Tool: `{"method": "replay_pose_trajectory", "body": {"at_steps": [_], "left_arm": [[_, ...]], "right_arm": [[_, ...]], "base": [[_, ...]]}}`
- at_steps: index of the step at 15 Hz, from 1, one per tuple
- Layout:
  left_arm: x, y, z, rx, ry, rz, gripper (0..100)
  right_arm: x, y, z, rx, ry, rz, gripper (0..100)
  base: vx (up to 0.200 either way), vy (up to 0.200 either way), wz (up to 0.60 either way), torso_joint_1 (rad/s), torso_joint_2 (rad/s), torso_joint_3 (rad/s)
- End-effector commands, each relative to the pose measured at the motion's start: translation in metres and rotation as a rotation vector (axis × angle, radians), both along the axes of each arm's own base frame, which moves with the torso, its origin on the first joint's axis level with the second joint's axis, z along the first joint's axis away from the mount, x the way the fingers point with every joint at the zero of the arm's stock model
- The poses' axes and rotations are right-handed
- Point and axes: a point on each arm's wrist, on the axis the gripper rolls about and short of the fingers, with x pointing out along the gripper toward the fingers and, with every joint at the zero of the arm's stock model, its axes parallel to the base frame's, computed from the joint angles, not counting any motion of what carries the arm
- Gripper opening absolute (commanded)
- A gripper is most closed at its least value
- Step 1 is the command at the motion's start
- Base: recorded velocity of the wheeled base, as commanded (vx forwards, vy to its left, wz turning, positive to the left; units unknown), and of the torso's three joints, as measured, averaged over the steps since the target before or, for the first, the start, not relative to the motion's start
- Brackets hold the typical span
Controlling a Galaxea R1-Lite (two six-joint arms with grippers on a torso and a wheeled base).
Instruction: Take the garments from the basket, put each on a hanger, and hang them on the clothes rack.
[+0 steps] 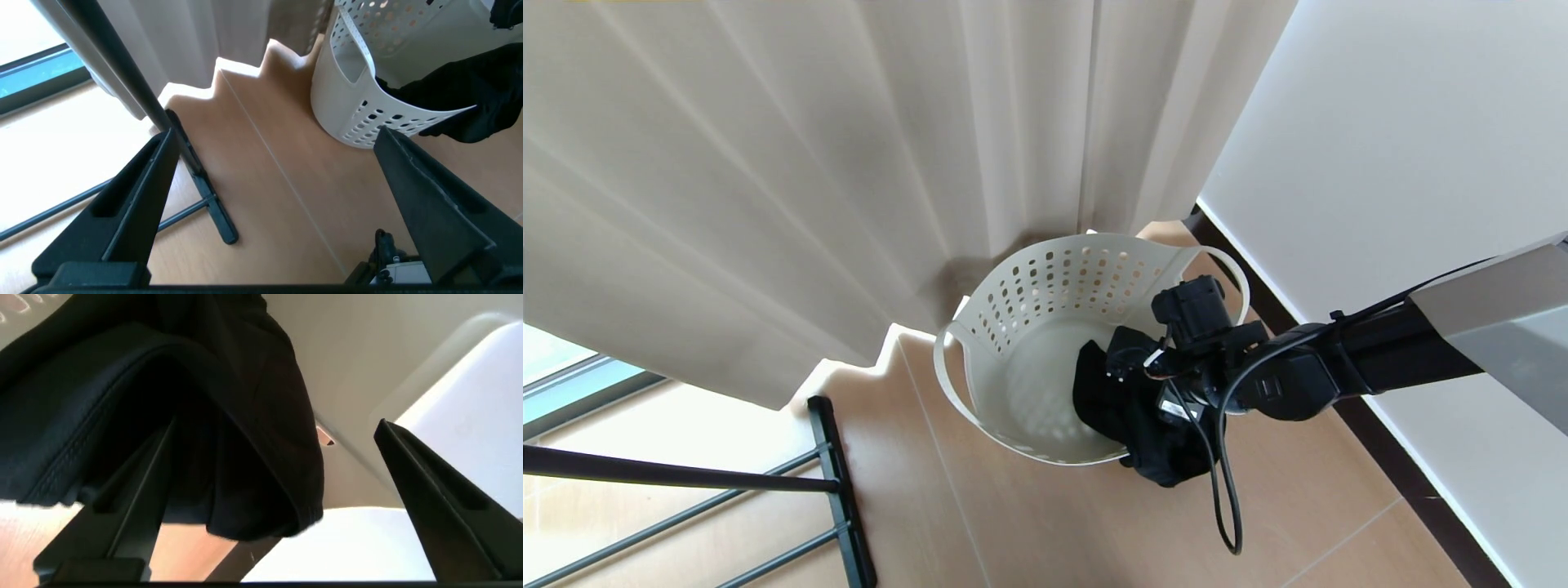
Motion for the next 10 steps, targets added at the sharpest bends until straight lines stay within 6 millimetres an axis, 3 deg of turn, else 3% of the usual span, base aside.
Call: {"method": "replay_pose_trajectory", "body": {"at_steps": [1, 7, 8, 10], "left_arm": [[0.0000, 0.0000, 0.0000, -0.001, 0.000, 0.000, 100], [0.0000, 0.0000, 0.0000, -0.001, 0.000, 0.002, 100], [0.0000, 0.0000, 0.0000, -0.001, 0.000, 0.000, 100], [0.0000, 0.0000, 0.0000, -0.001, 0.000, 0.002, 100]], "right_arm": [[0.0055, 0.0010, -0.0041, 0.001, 0.001, -0.006, 100], [0.0130, 0.0024, -0.0050, 0.028, -0.028, -0.021, 100], [0.0133, 0.0026, -0.0043, 0.028, -0.029, -0.021, 0], [0.0142, 0.0024, -0.0041, 0.030, -0.032, -0.022, 0]], "base": [[0.000, 0.000, 0.00, 0.000, 0.00, 0.000], [0.000, 0.000, 0.00, 0.000, 0.00, 0.000], [0.000, 0.000, 0.00, 0.000, 0.00, 0.000], [0.000, 0.000, 0.00, 0.000, 0.00, 0.000]]}}
